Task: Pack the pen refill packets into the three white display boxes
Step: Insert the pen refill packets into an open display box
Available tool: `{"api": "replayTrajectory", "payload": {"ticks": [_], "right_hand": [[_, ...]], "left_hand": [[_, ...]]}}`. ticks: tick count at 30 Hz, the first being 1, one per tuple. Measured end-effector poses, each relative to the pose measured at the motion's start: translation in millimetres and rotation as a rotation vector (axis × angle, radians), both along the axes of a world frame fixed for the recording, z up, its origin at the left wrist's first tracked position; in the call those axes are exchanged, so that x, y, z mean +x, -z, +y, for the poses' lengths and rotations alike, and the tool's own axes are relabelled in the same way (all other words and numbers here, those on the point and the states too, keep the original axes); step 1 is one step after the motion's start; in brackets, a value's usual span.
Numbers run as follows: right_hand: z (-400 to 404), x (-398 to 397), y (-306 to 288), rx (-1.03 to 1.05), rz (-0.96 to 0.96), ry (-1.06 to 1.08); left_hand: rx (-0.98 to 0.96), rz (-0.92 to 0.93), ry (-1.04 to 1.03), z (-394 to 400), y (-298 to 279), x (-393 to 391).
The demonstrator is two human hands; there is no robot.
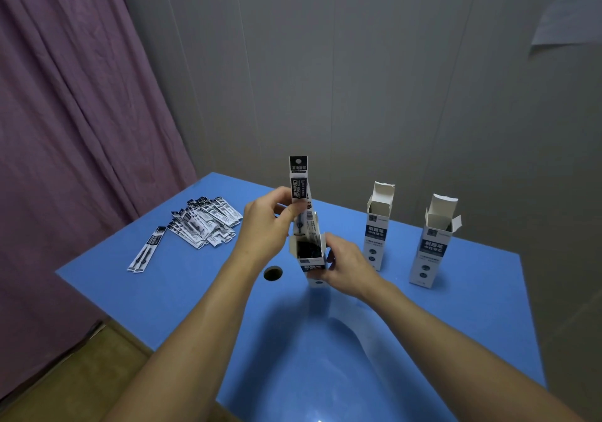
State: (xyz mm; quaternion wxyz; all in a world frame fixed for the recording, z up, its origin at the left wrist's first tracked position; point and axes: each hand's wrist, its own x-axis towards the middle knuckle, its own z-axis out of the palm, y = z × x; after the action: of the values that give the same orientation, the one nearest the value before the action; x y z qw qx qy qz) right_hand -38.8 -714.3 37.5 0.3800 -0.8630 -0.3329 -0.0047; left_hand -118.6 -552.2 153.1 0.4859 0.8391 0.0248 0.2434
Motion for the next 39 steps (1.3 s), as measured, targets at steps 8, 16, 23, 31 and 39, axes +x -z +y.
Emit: {"api": "replayTrajectory", "payload": {"ticks": [8,16,23,31,39], "right_hand": [[1,-1,-2,-0.003,0.019,-0.006],[3,-2,-3,-0.003,0.007,-0.024],[6,-1,-10,0.075,0.012,-0.006],[3,-3,-6,0.069,0.049,0.016],[6,-5,-5,0.072,0.082,0.012]], "left_hand": [[-0.026,-0.021,-0.002,-3,-3,0],[-0.171,-0.008,0.009,-7,9,1],[0.086,0.087,-0.024,10,31,7],[0.069,0.123,0.116,22,20,4],[0.334,0.183,0.045,15,25,8]]}}
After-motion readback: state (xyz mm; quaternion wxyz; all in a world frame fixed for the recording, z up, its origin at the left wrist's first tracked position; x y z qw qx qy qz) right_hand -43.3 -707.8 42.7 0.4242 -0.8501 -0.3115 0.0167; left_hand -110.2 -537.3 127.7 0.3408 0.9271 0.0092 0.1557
